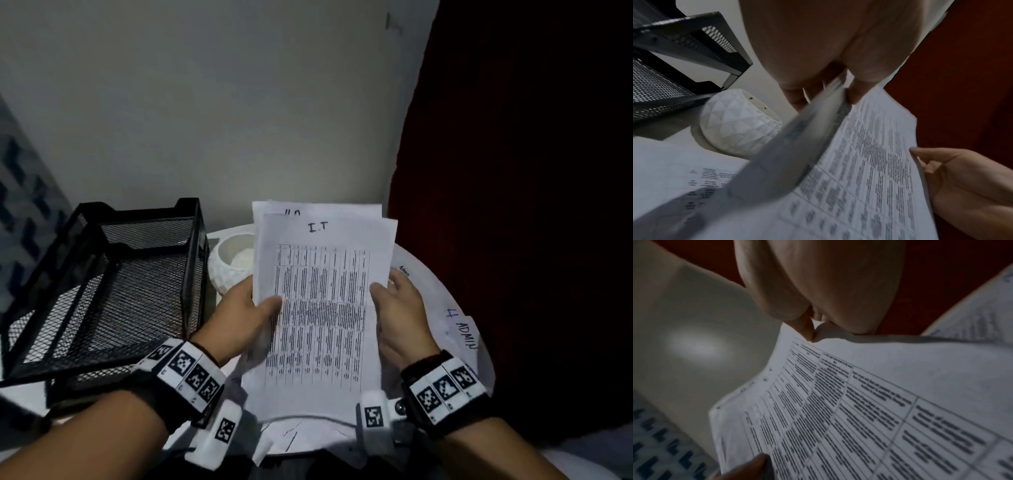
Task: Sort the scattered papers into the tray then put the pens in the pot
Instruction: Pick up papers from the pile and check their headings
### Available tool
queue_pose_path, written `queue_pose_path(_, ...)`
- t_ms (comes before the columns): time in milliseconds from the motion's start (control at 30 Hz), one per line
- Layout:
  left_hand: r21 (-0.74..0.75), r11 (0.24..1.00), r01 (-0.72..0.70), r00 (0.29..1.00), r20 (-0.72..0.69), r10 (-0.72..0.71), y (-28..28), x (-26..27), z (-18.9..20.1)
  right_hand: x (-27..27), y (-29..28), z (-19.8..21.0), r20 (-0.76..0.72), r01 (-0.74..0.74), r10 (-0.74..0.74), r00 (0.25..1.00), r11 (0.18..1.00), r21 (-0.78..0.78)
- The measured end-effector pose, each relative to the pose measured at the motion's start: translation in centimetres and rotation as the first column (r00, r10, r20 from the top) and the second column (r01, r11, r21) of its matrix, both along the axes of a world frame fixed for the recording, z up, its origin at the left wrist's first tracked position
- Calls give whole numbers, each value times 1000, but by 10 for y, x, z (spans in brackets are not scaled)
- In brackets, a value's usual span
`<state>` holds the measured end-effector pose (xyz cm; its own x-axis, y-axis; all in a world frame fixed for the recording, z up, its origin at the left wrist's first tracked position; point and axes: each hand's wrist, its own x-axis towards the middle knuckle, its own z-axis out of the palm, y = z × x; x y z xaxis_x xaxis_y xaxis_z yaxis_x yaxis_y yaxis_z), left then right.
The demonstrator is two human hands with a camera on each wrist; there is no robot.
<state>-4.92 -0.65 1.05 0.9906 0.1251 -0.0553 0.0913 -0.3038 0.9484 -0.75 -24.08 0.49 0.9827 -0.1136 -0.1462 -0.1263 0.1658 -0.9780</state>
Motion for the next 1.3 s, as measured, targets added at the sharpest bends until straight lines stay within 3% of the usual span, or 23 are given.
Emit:
queue_pose_path(167, -85, 992, -97, 981, 162, 110, -2, 3, 6, -21, 9, 29, 302, 48, -19, 953, 995, -89)
queue_pose_path(267, -135, 985, -106, 977, 170, 128, -1, 1, 7, -27, 10, 25, 366, 78, -32, 930, 991, -110)
queue_pose_path(467, -118, 991, -65, 998, -11, 64, 7, 0, -16, -30, 16, -27, 130, -13, 20, 991, 999, -52)
queue_pose_path(633, 70, 997, -30, 979, -199, 44, 9, 0, -46, -36, 26, -56, -63, -94, 86, 994, 987, -130)
queue_pose_path(733, 103, 995, 14, 979, -205, 7, 8, -1, -60, -34, 27, -71, -142, -109, 83, 986, 977, -185)
queue_pose_path(833, 130, 988, -88, 986, -132, 105, 6, 4, -50, -30, 30, -65, -106, -95, 79, 991, 983, -155)
queue_pose_path(1033, 95, 949, -301, 950, 115, 289, 45, 23, 28, -14, 27, -14, 8, -17, 18, 1000, 994, -108)
queue_pose_path(1167, -49, 849, -526, 838, 139, 528, 124, 25, 69, -4, 15, -12, -41, 71, -74, 996, 995, -70)
queue_pose_path(1300, -18, 722, -691, 721, 51, 691, 213, 11, 67, -4, 7, -6, -72, 130, -135, 988, 989, -70)
